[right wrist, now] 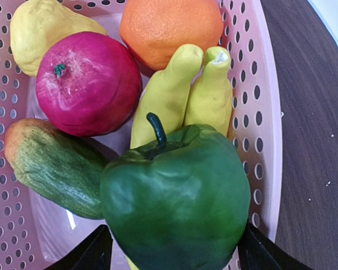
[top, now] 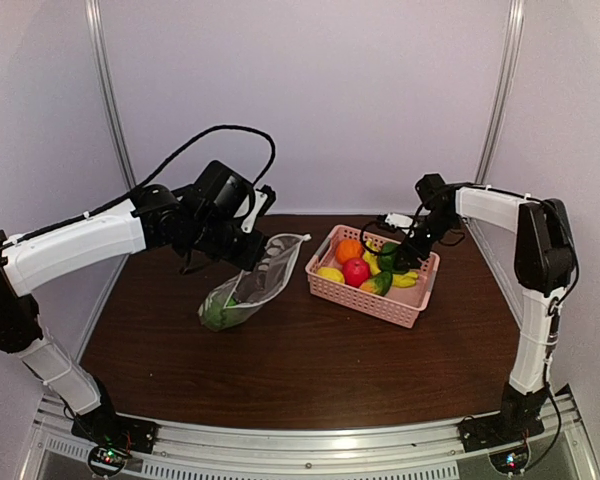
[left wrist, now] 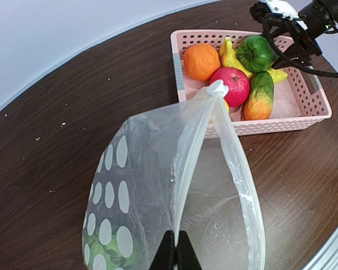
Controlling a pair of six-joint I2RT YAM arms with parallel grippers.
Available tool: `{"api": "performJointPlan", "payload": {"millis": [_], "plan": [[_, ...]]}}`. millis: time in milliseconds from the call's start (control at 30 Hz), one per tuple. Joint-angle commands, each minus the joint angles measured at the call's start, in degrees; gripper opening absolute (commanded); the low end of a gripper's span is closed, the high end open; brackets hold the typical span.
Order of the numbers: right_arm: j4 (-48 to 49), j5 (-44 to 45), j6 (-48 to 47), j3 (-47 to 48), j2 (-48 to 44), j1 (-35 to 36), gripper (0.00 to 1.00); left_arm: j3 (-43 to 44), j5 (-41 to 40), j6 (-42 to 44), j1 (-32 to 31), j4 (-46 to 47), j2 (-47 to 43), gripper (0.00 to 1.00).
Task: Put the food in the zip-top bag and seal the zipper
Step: Pick up the fake vegetable from the bin, then place the fake vegetable in the zipper food storage bag.
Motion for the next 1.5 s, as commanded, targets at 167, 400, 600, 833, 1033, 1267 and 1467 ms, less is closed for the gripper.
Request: {"api": "performJointPlan", "payload": {"millis": [167,400,600,833,1033,1267,1467], "plan": [[3.67,-0.81,6.2,-3.17,-2.56,0.51,0.61,1.03,0.77,-0.79,0.19,2.61,0.39,0.0],[7.13,-4.77,11.99,-10.11,-13.14,0.57,0.55,0.56,2.0,-1.54,0.18,4.02,-0.42,0.0],[1.9,-11.21,16.13,-10.48,-18.38,0.66,0.5,-1.62,1.74,-2.25,0.2,6.7,-1.53,0.0],[2.75,-20.59,20.69,-12.39,-30.39,5.18,0.5,-1.53,2.34,-3.08,0.27,8.2,-0.29,0.0],[4.24,-25.17,22.84,-7.99,-33.47,15.45,0.51,-1.33,2.6,-5.0,0.29,10.36,0.42,0.0],[20.18,-29.63,39.78,-7.92,-27.5,24.1,0.49,-0.04,2.09,-6.06,0.5,10.45,0.1,0.0],[21.68,-32.61,43.62,-2.36,-19.42,26.96,0.48,0.09,2.53,-7.74,1.27,10.67,-0.5,0.0]]}}
